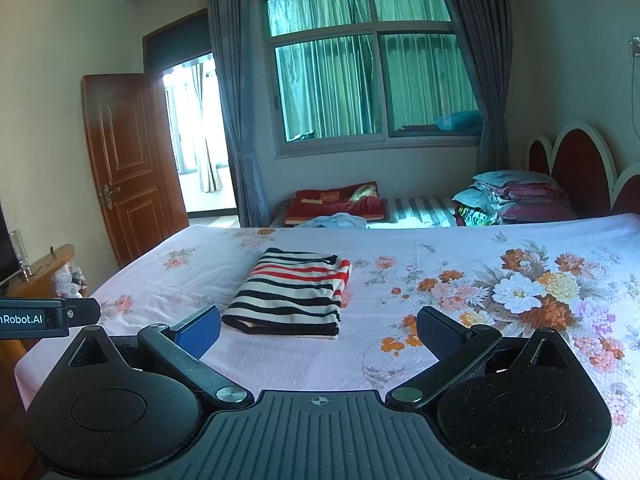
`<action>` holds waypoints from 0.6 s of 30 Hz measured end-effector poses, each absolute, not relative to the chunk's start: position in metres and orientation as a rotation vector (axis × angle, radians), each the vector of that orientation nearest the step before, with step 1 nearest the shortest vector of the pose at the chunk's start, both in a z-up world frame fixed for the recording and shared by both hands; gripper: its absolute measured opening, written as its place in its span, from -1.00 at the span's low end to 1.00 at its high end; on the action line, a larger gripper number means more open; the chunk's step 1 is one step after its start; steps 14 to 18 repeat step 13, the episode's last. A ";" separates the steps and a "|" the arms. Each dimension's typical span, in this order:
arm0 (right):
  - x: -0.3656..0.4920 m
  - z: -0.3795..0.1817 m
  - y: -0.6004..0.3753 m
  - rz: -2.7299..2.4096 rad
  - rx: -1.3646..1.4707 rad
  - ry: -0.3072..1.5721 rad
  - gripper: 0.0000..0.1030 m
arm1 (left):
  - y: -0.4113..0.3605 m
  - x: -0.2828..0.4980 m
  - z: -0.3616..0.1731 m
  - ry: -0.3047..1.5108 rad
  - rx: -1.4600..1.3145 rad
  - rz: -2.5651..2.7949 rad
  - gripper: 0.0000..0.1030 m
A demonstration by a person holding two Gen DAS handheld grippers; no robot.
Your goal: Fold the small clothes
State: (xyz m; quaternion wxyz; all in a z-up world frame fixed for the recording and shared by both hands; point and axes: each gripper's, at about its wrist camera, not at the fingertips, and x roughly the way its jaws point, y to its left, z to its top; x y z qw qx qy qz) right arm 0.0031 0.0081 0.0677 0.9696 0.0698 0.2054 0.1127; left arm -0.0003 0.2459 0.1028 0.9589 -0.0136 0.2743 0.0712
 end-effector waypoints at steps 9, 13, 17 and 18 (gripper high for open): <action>0.012 0.062 0.008 0.219 0.141 0.434 1.00 | 0.244 0.011 0.094 0.544 -0.024 0.120 0.87; 0.021 0.055 0.004 0.194 0.148 0.460 1.00 | 0.244 0.030 0.087 0.575 0.000 0.116 0.91; 0.021 0.055 0.004 0.194 0.148 0.460 1.00 | 0.244 0.030 0.087 0.575 0.000 0.116 0.91; 0.021 0.055 0.004 0.194 0.148 0.460 1.00 | 0.244 0.030 0.087 0.575 0.000 0.116 0.91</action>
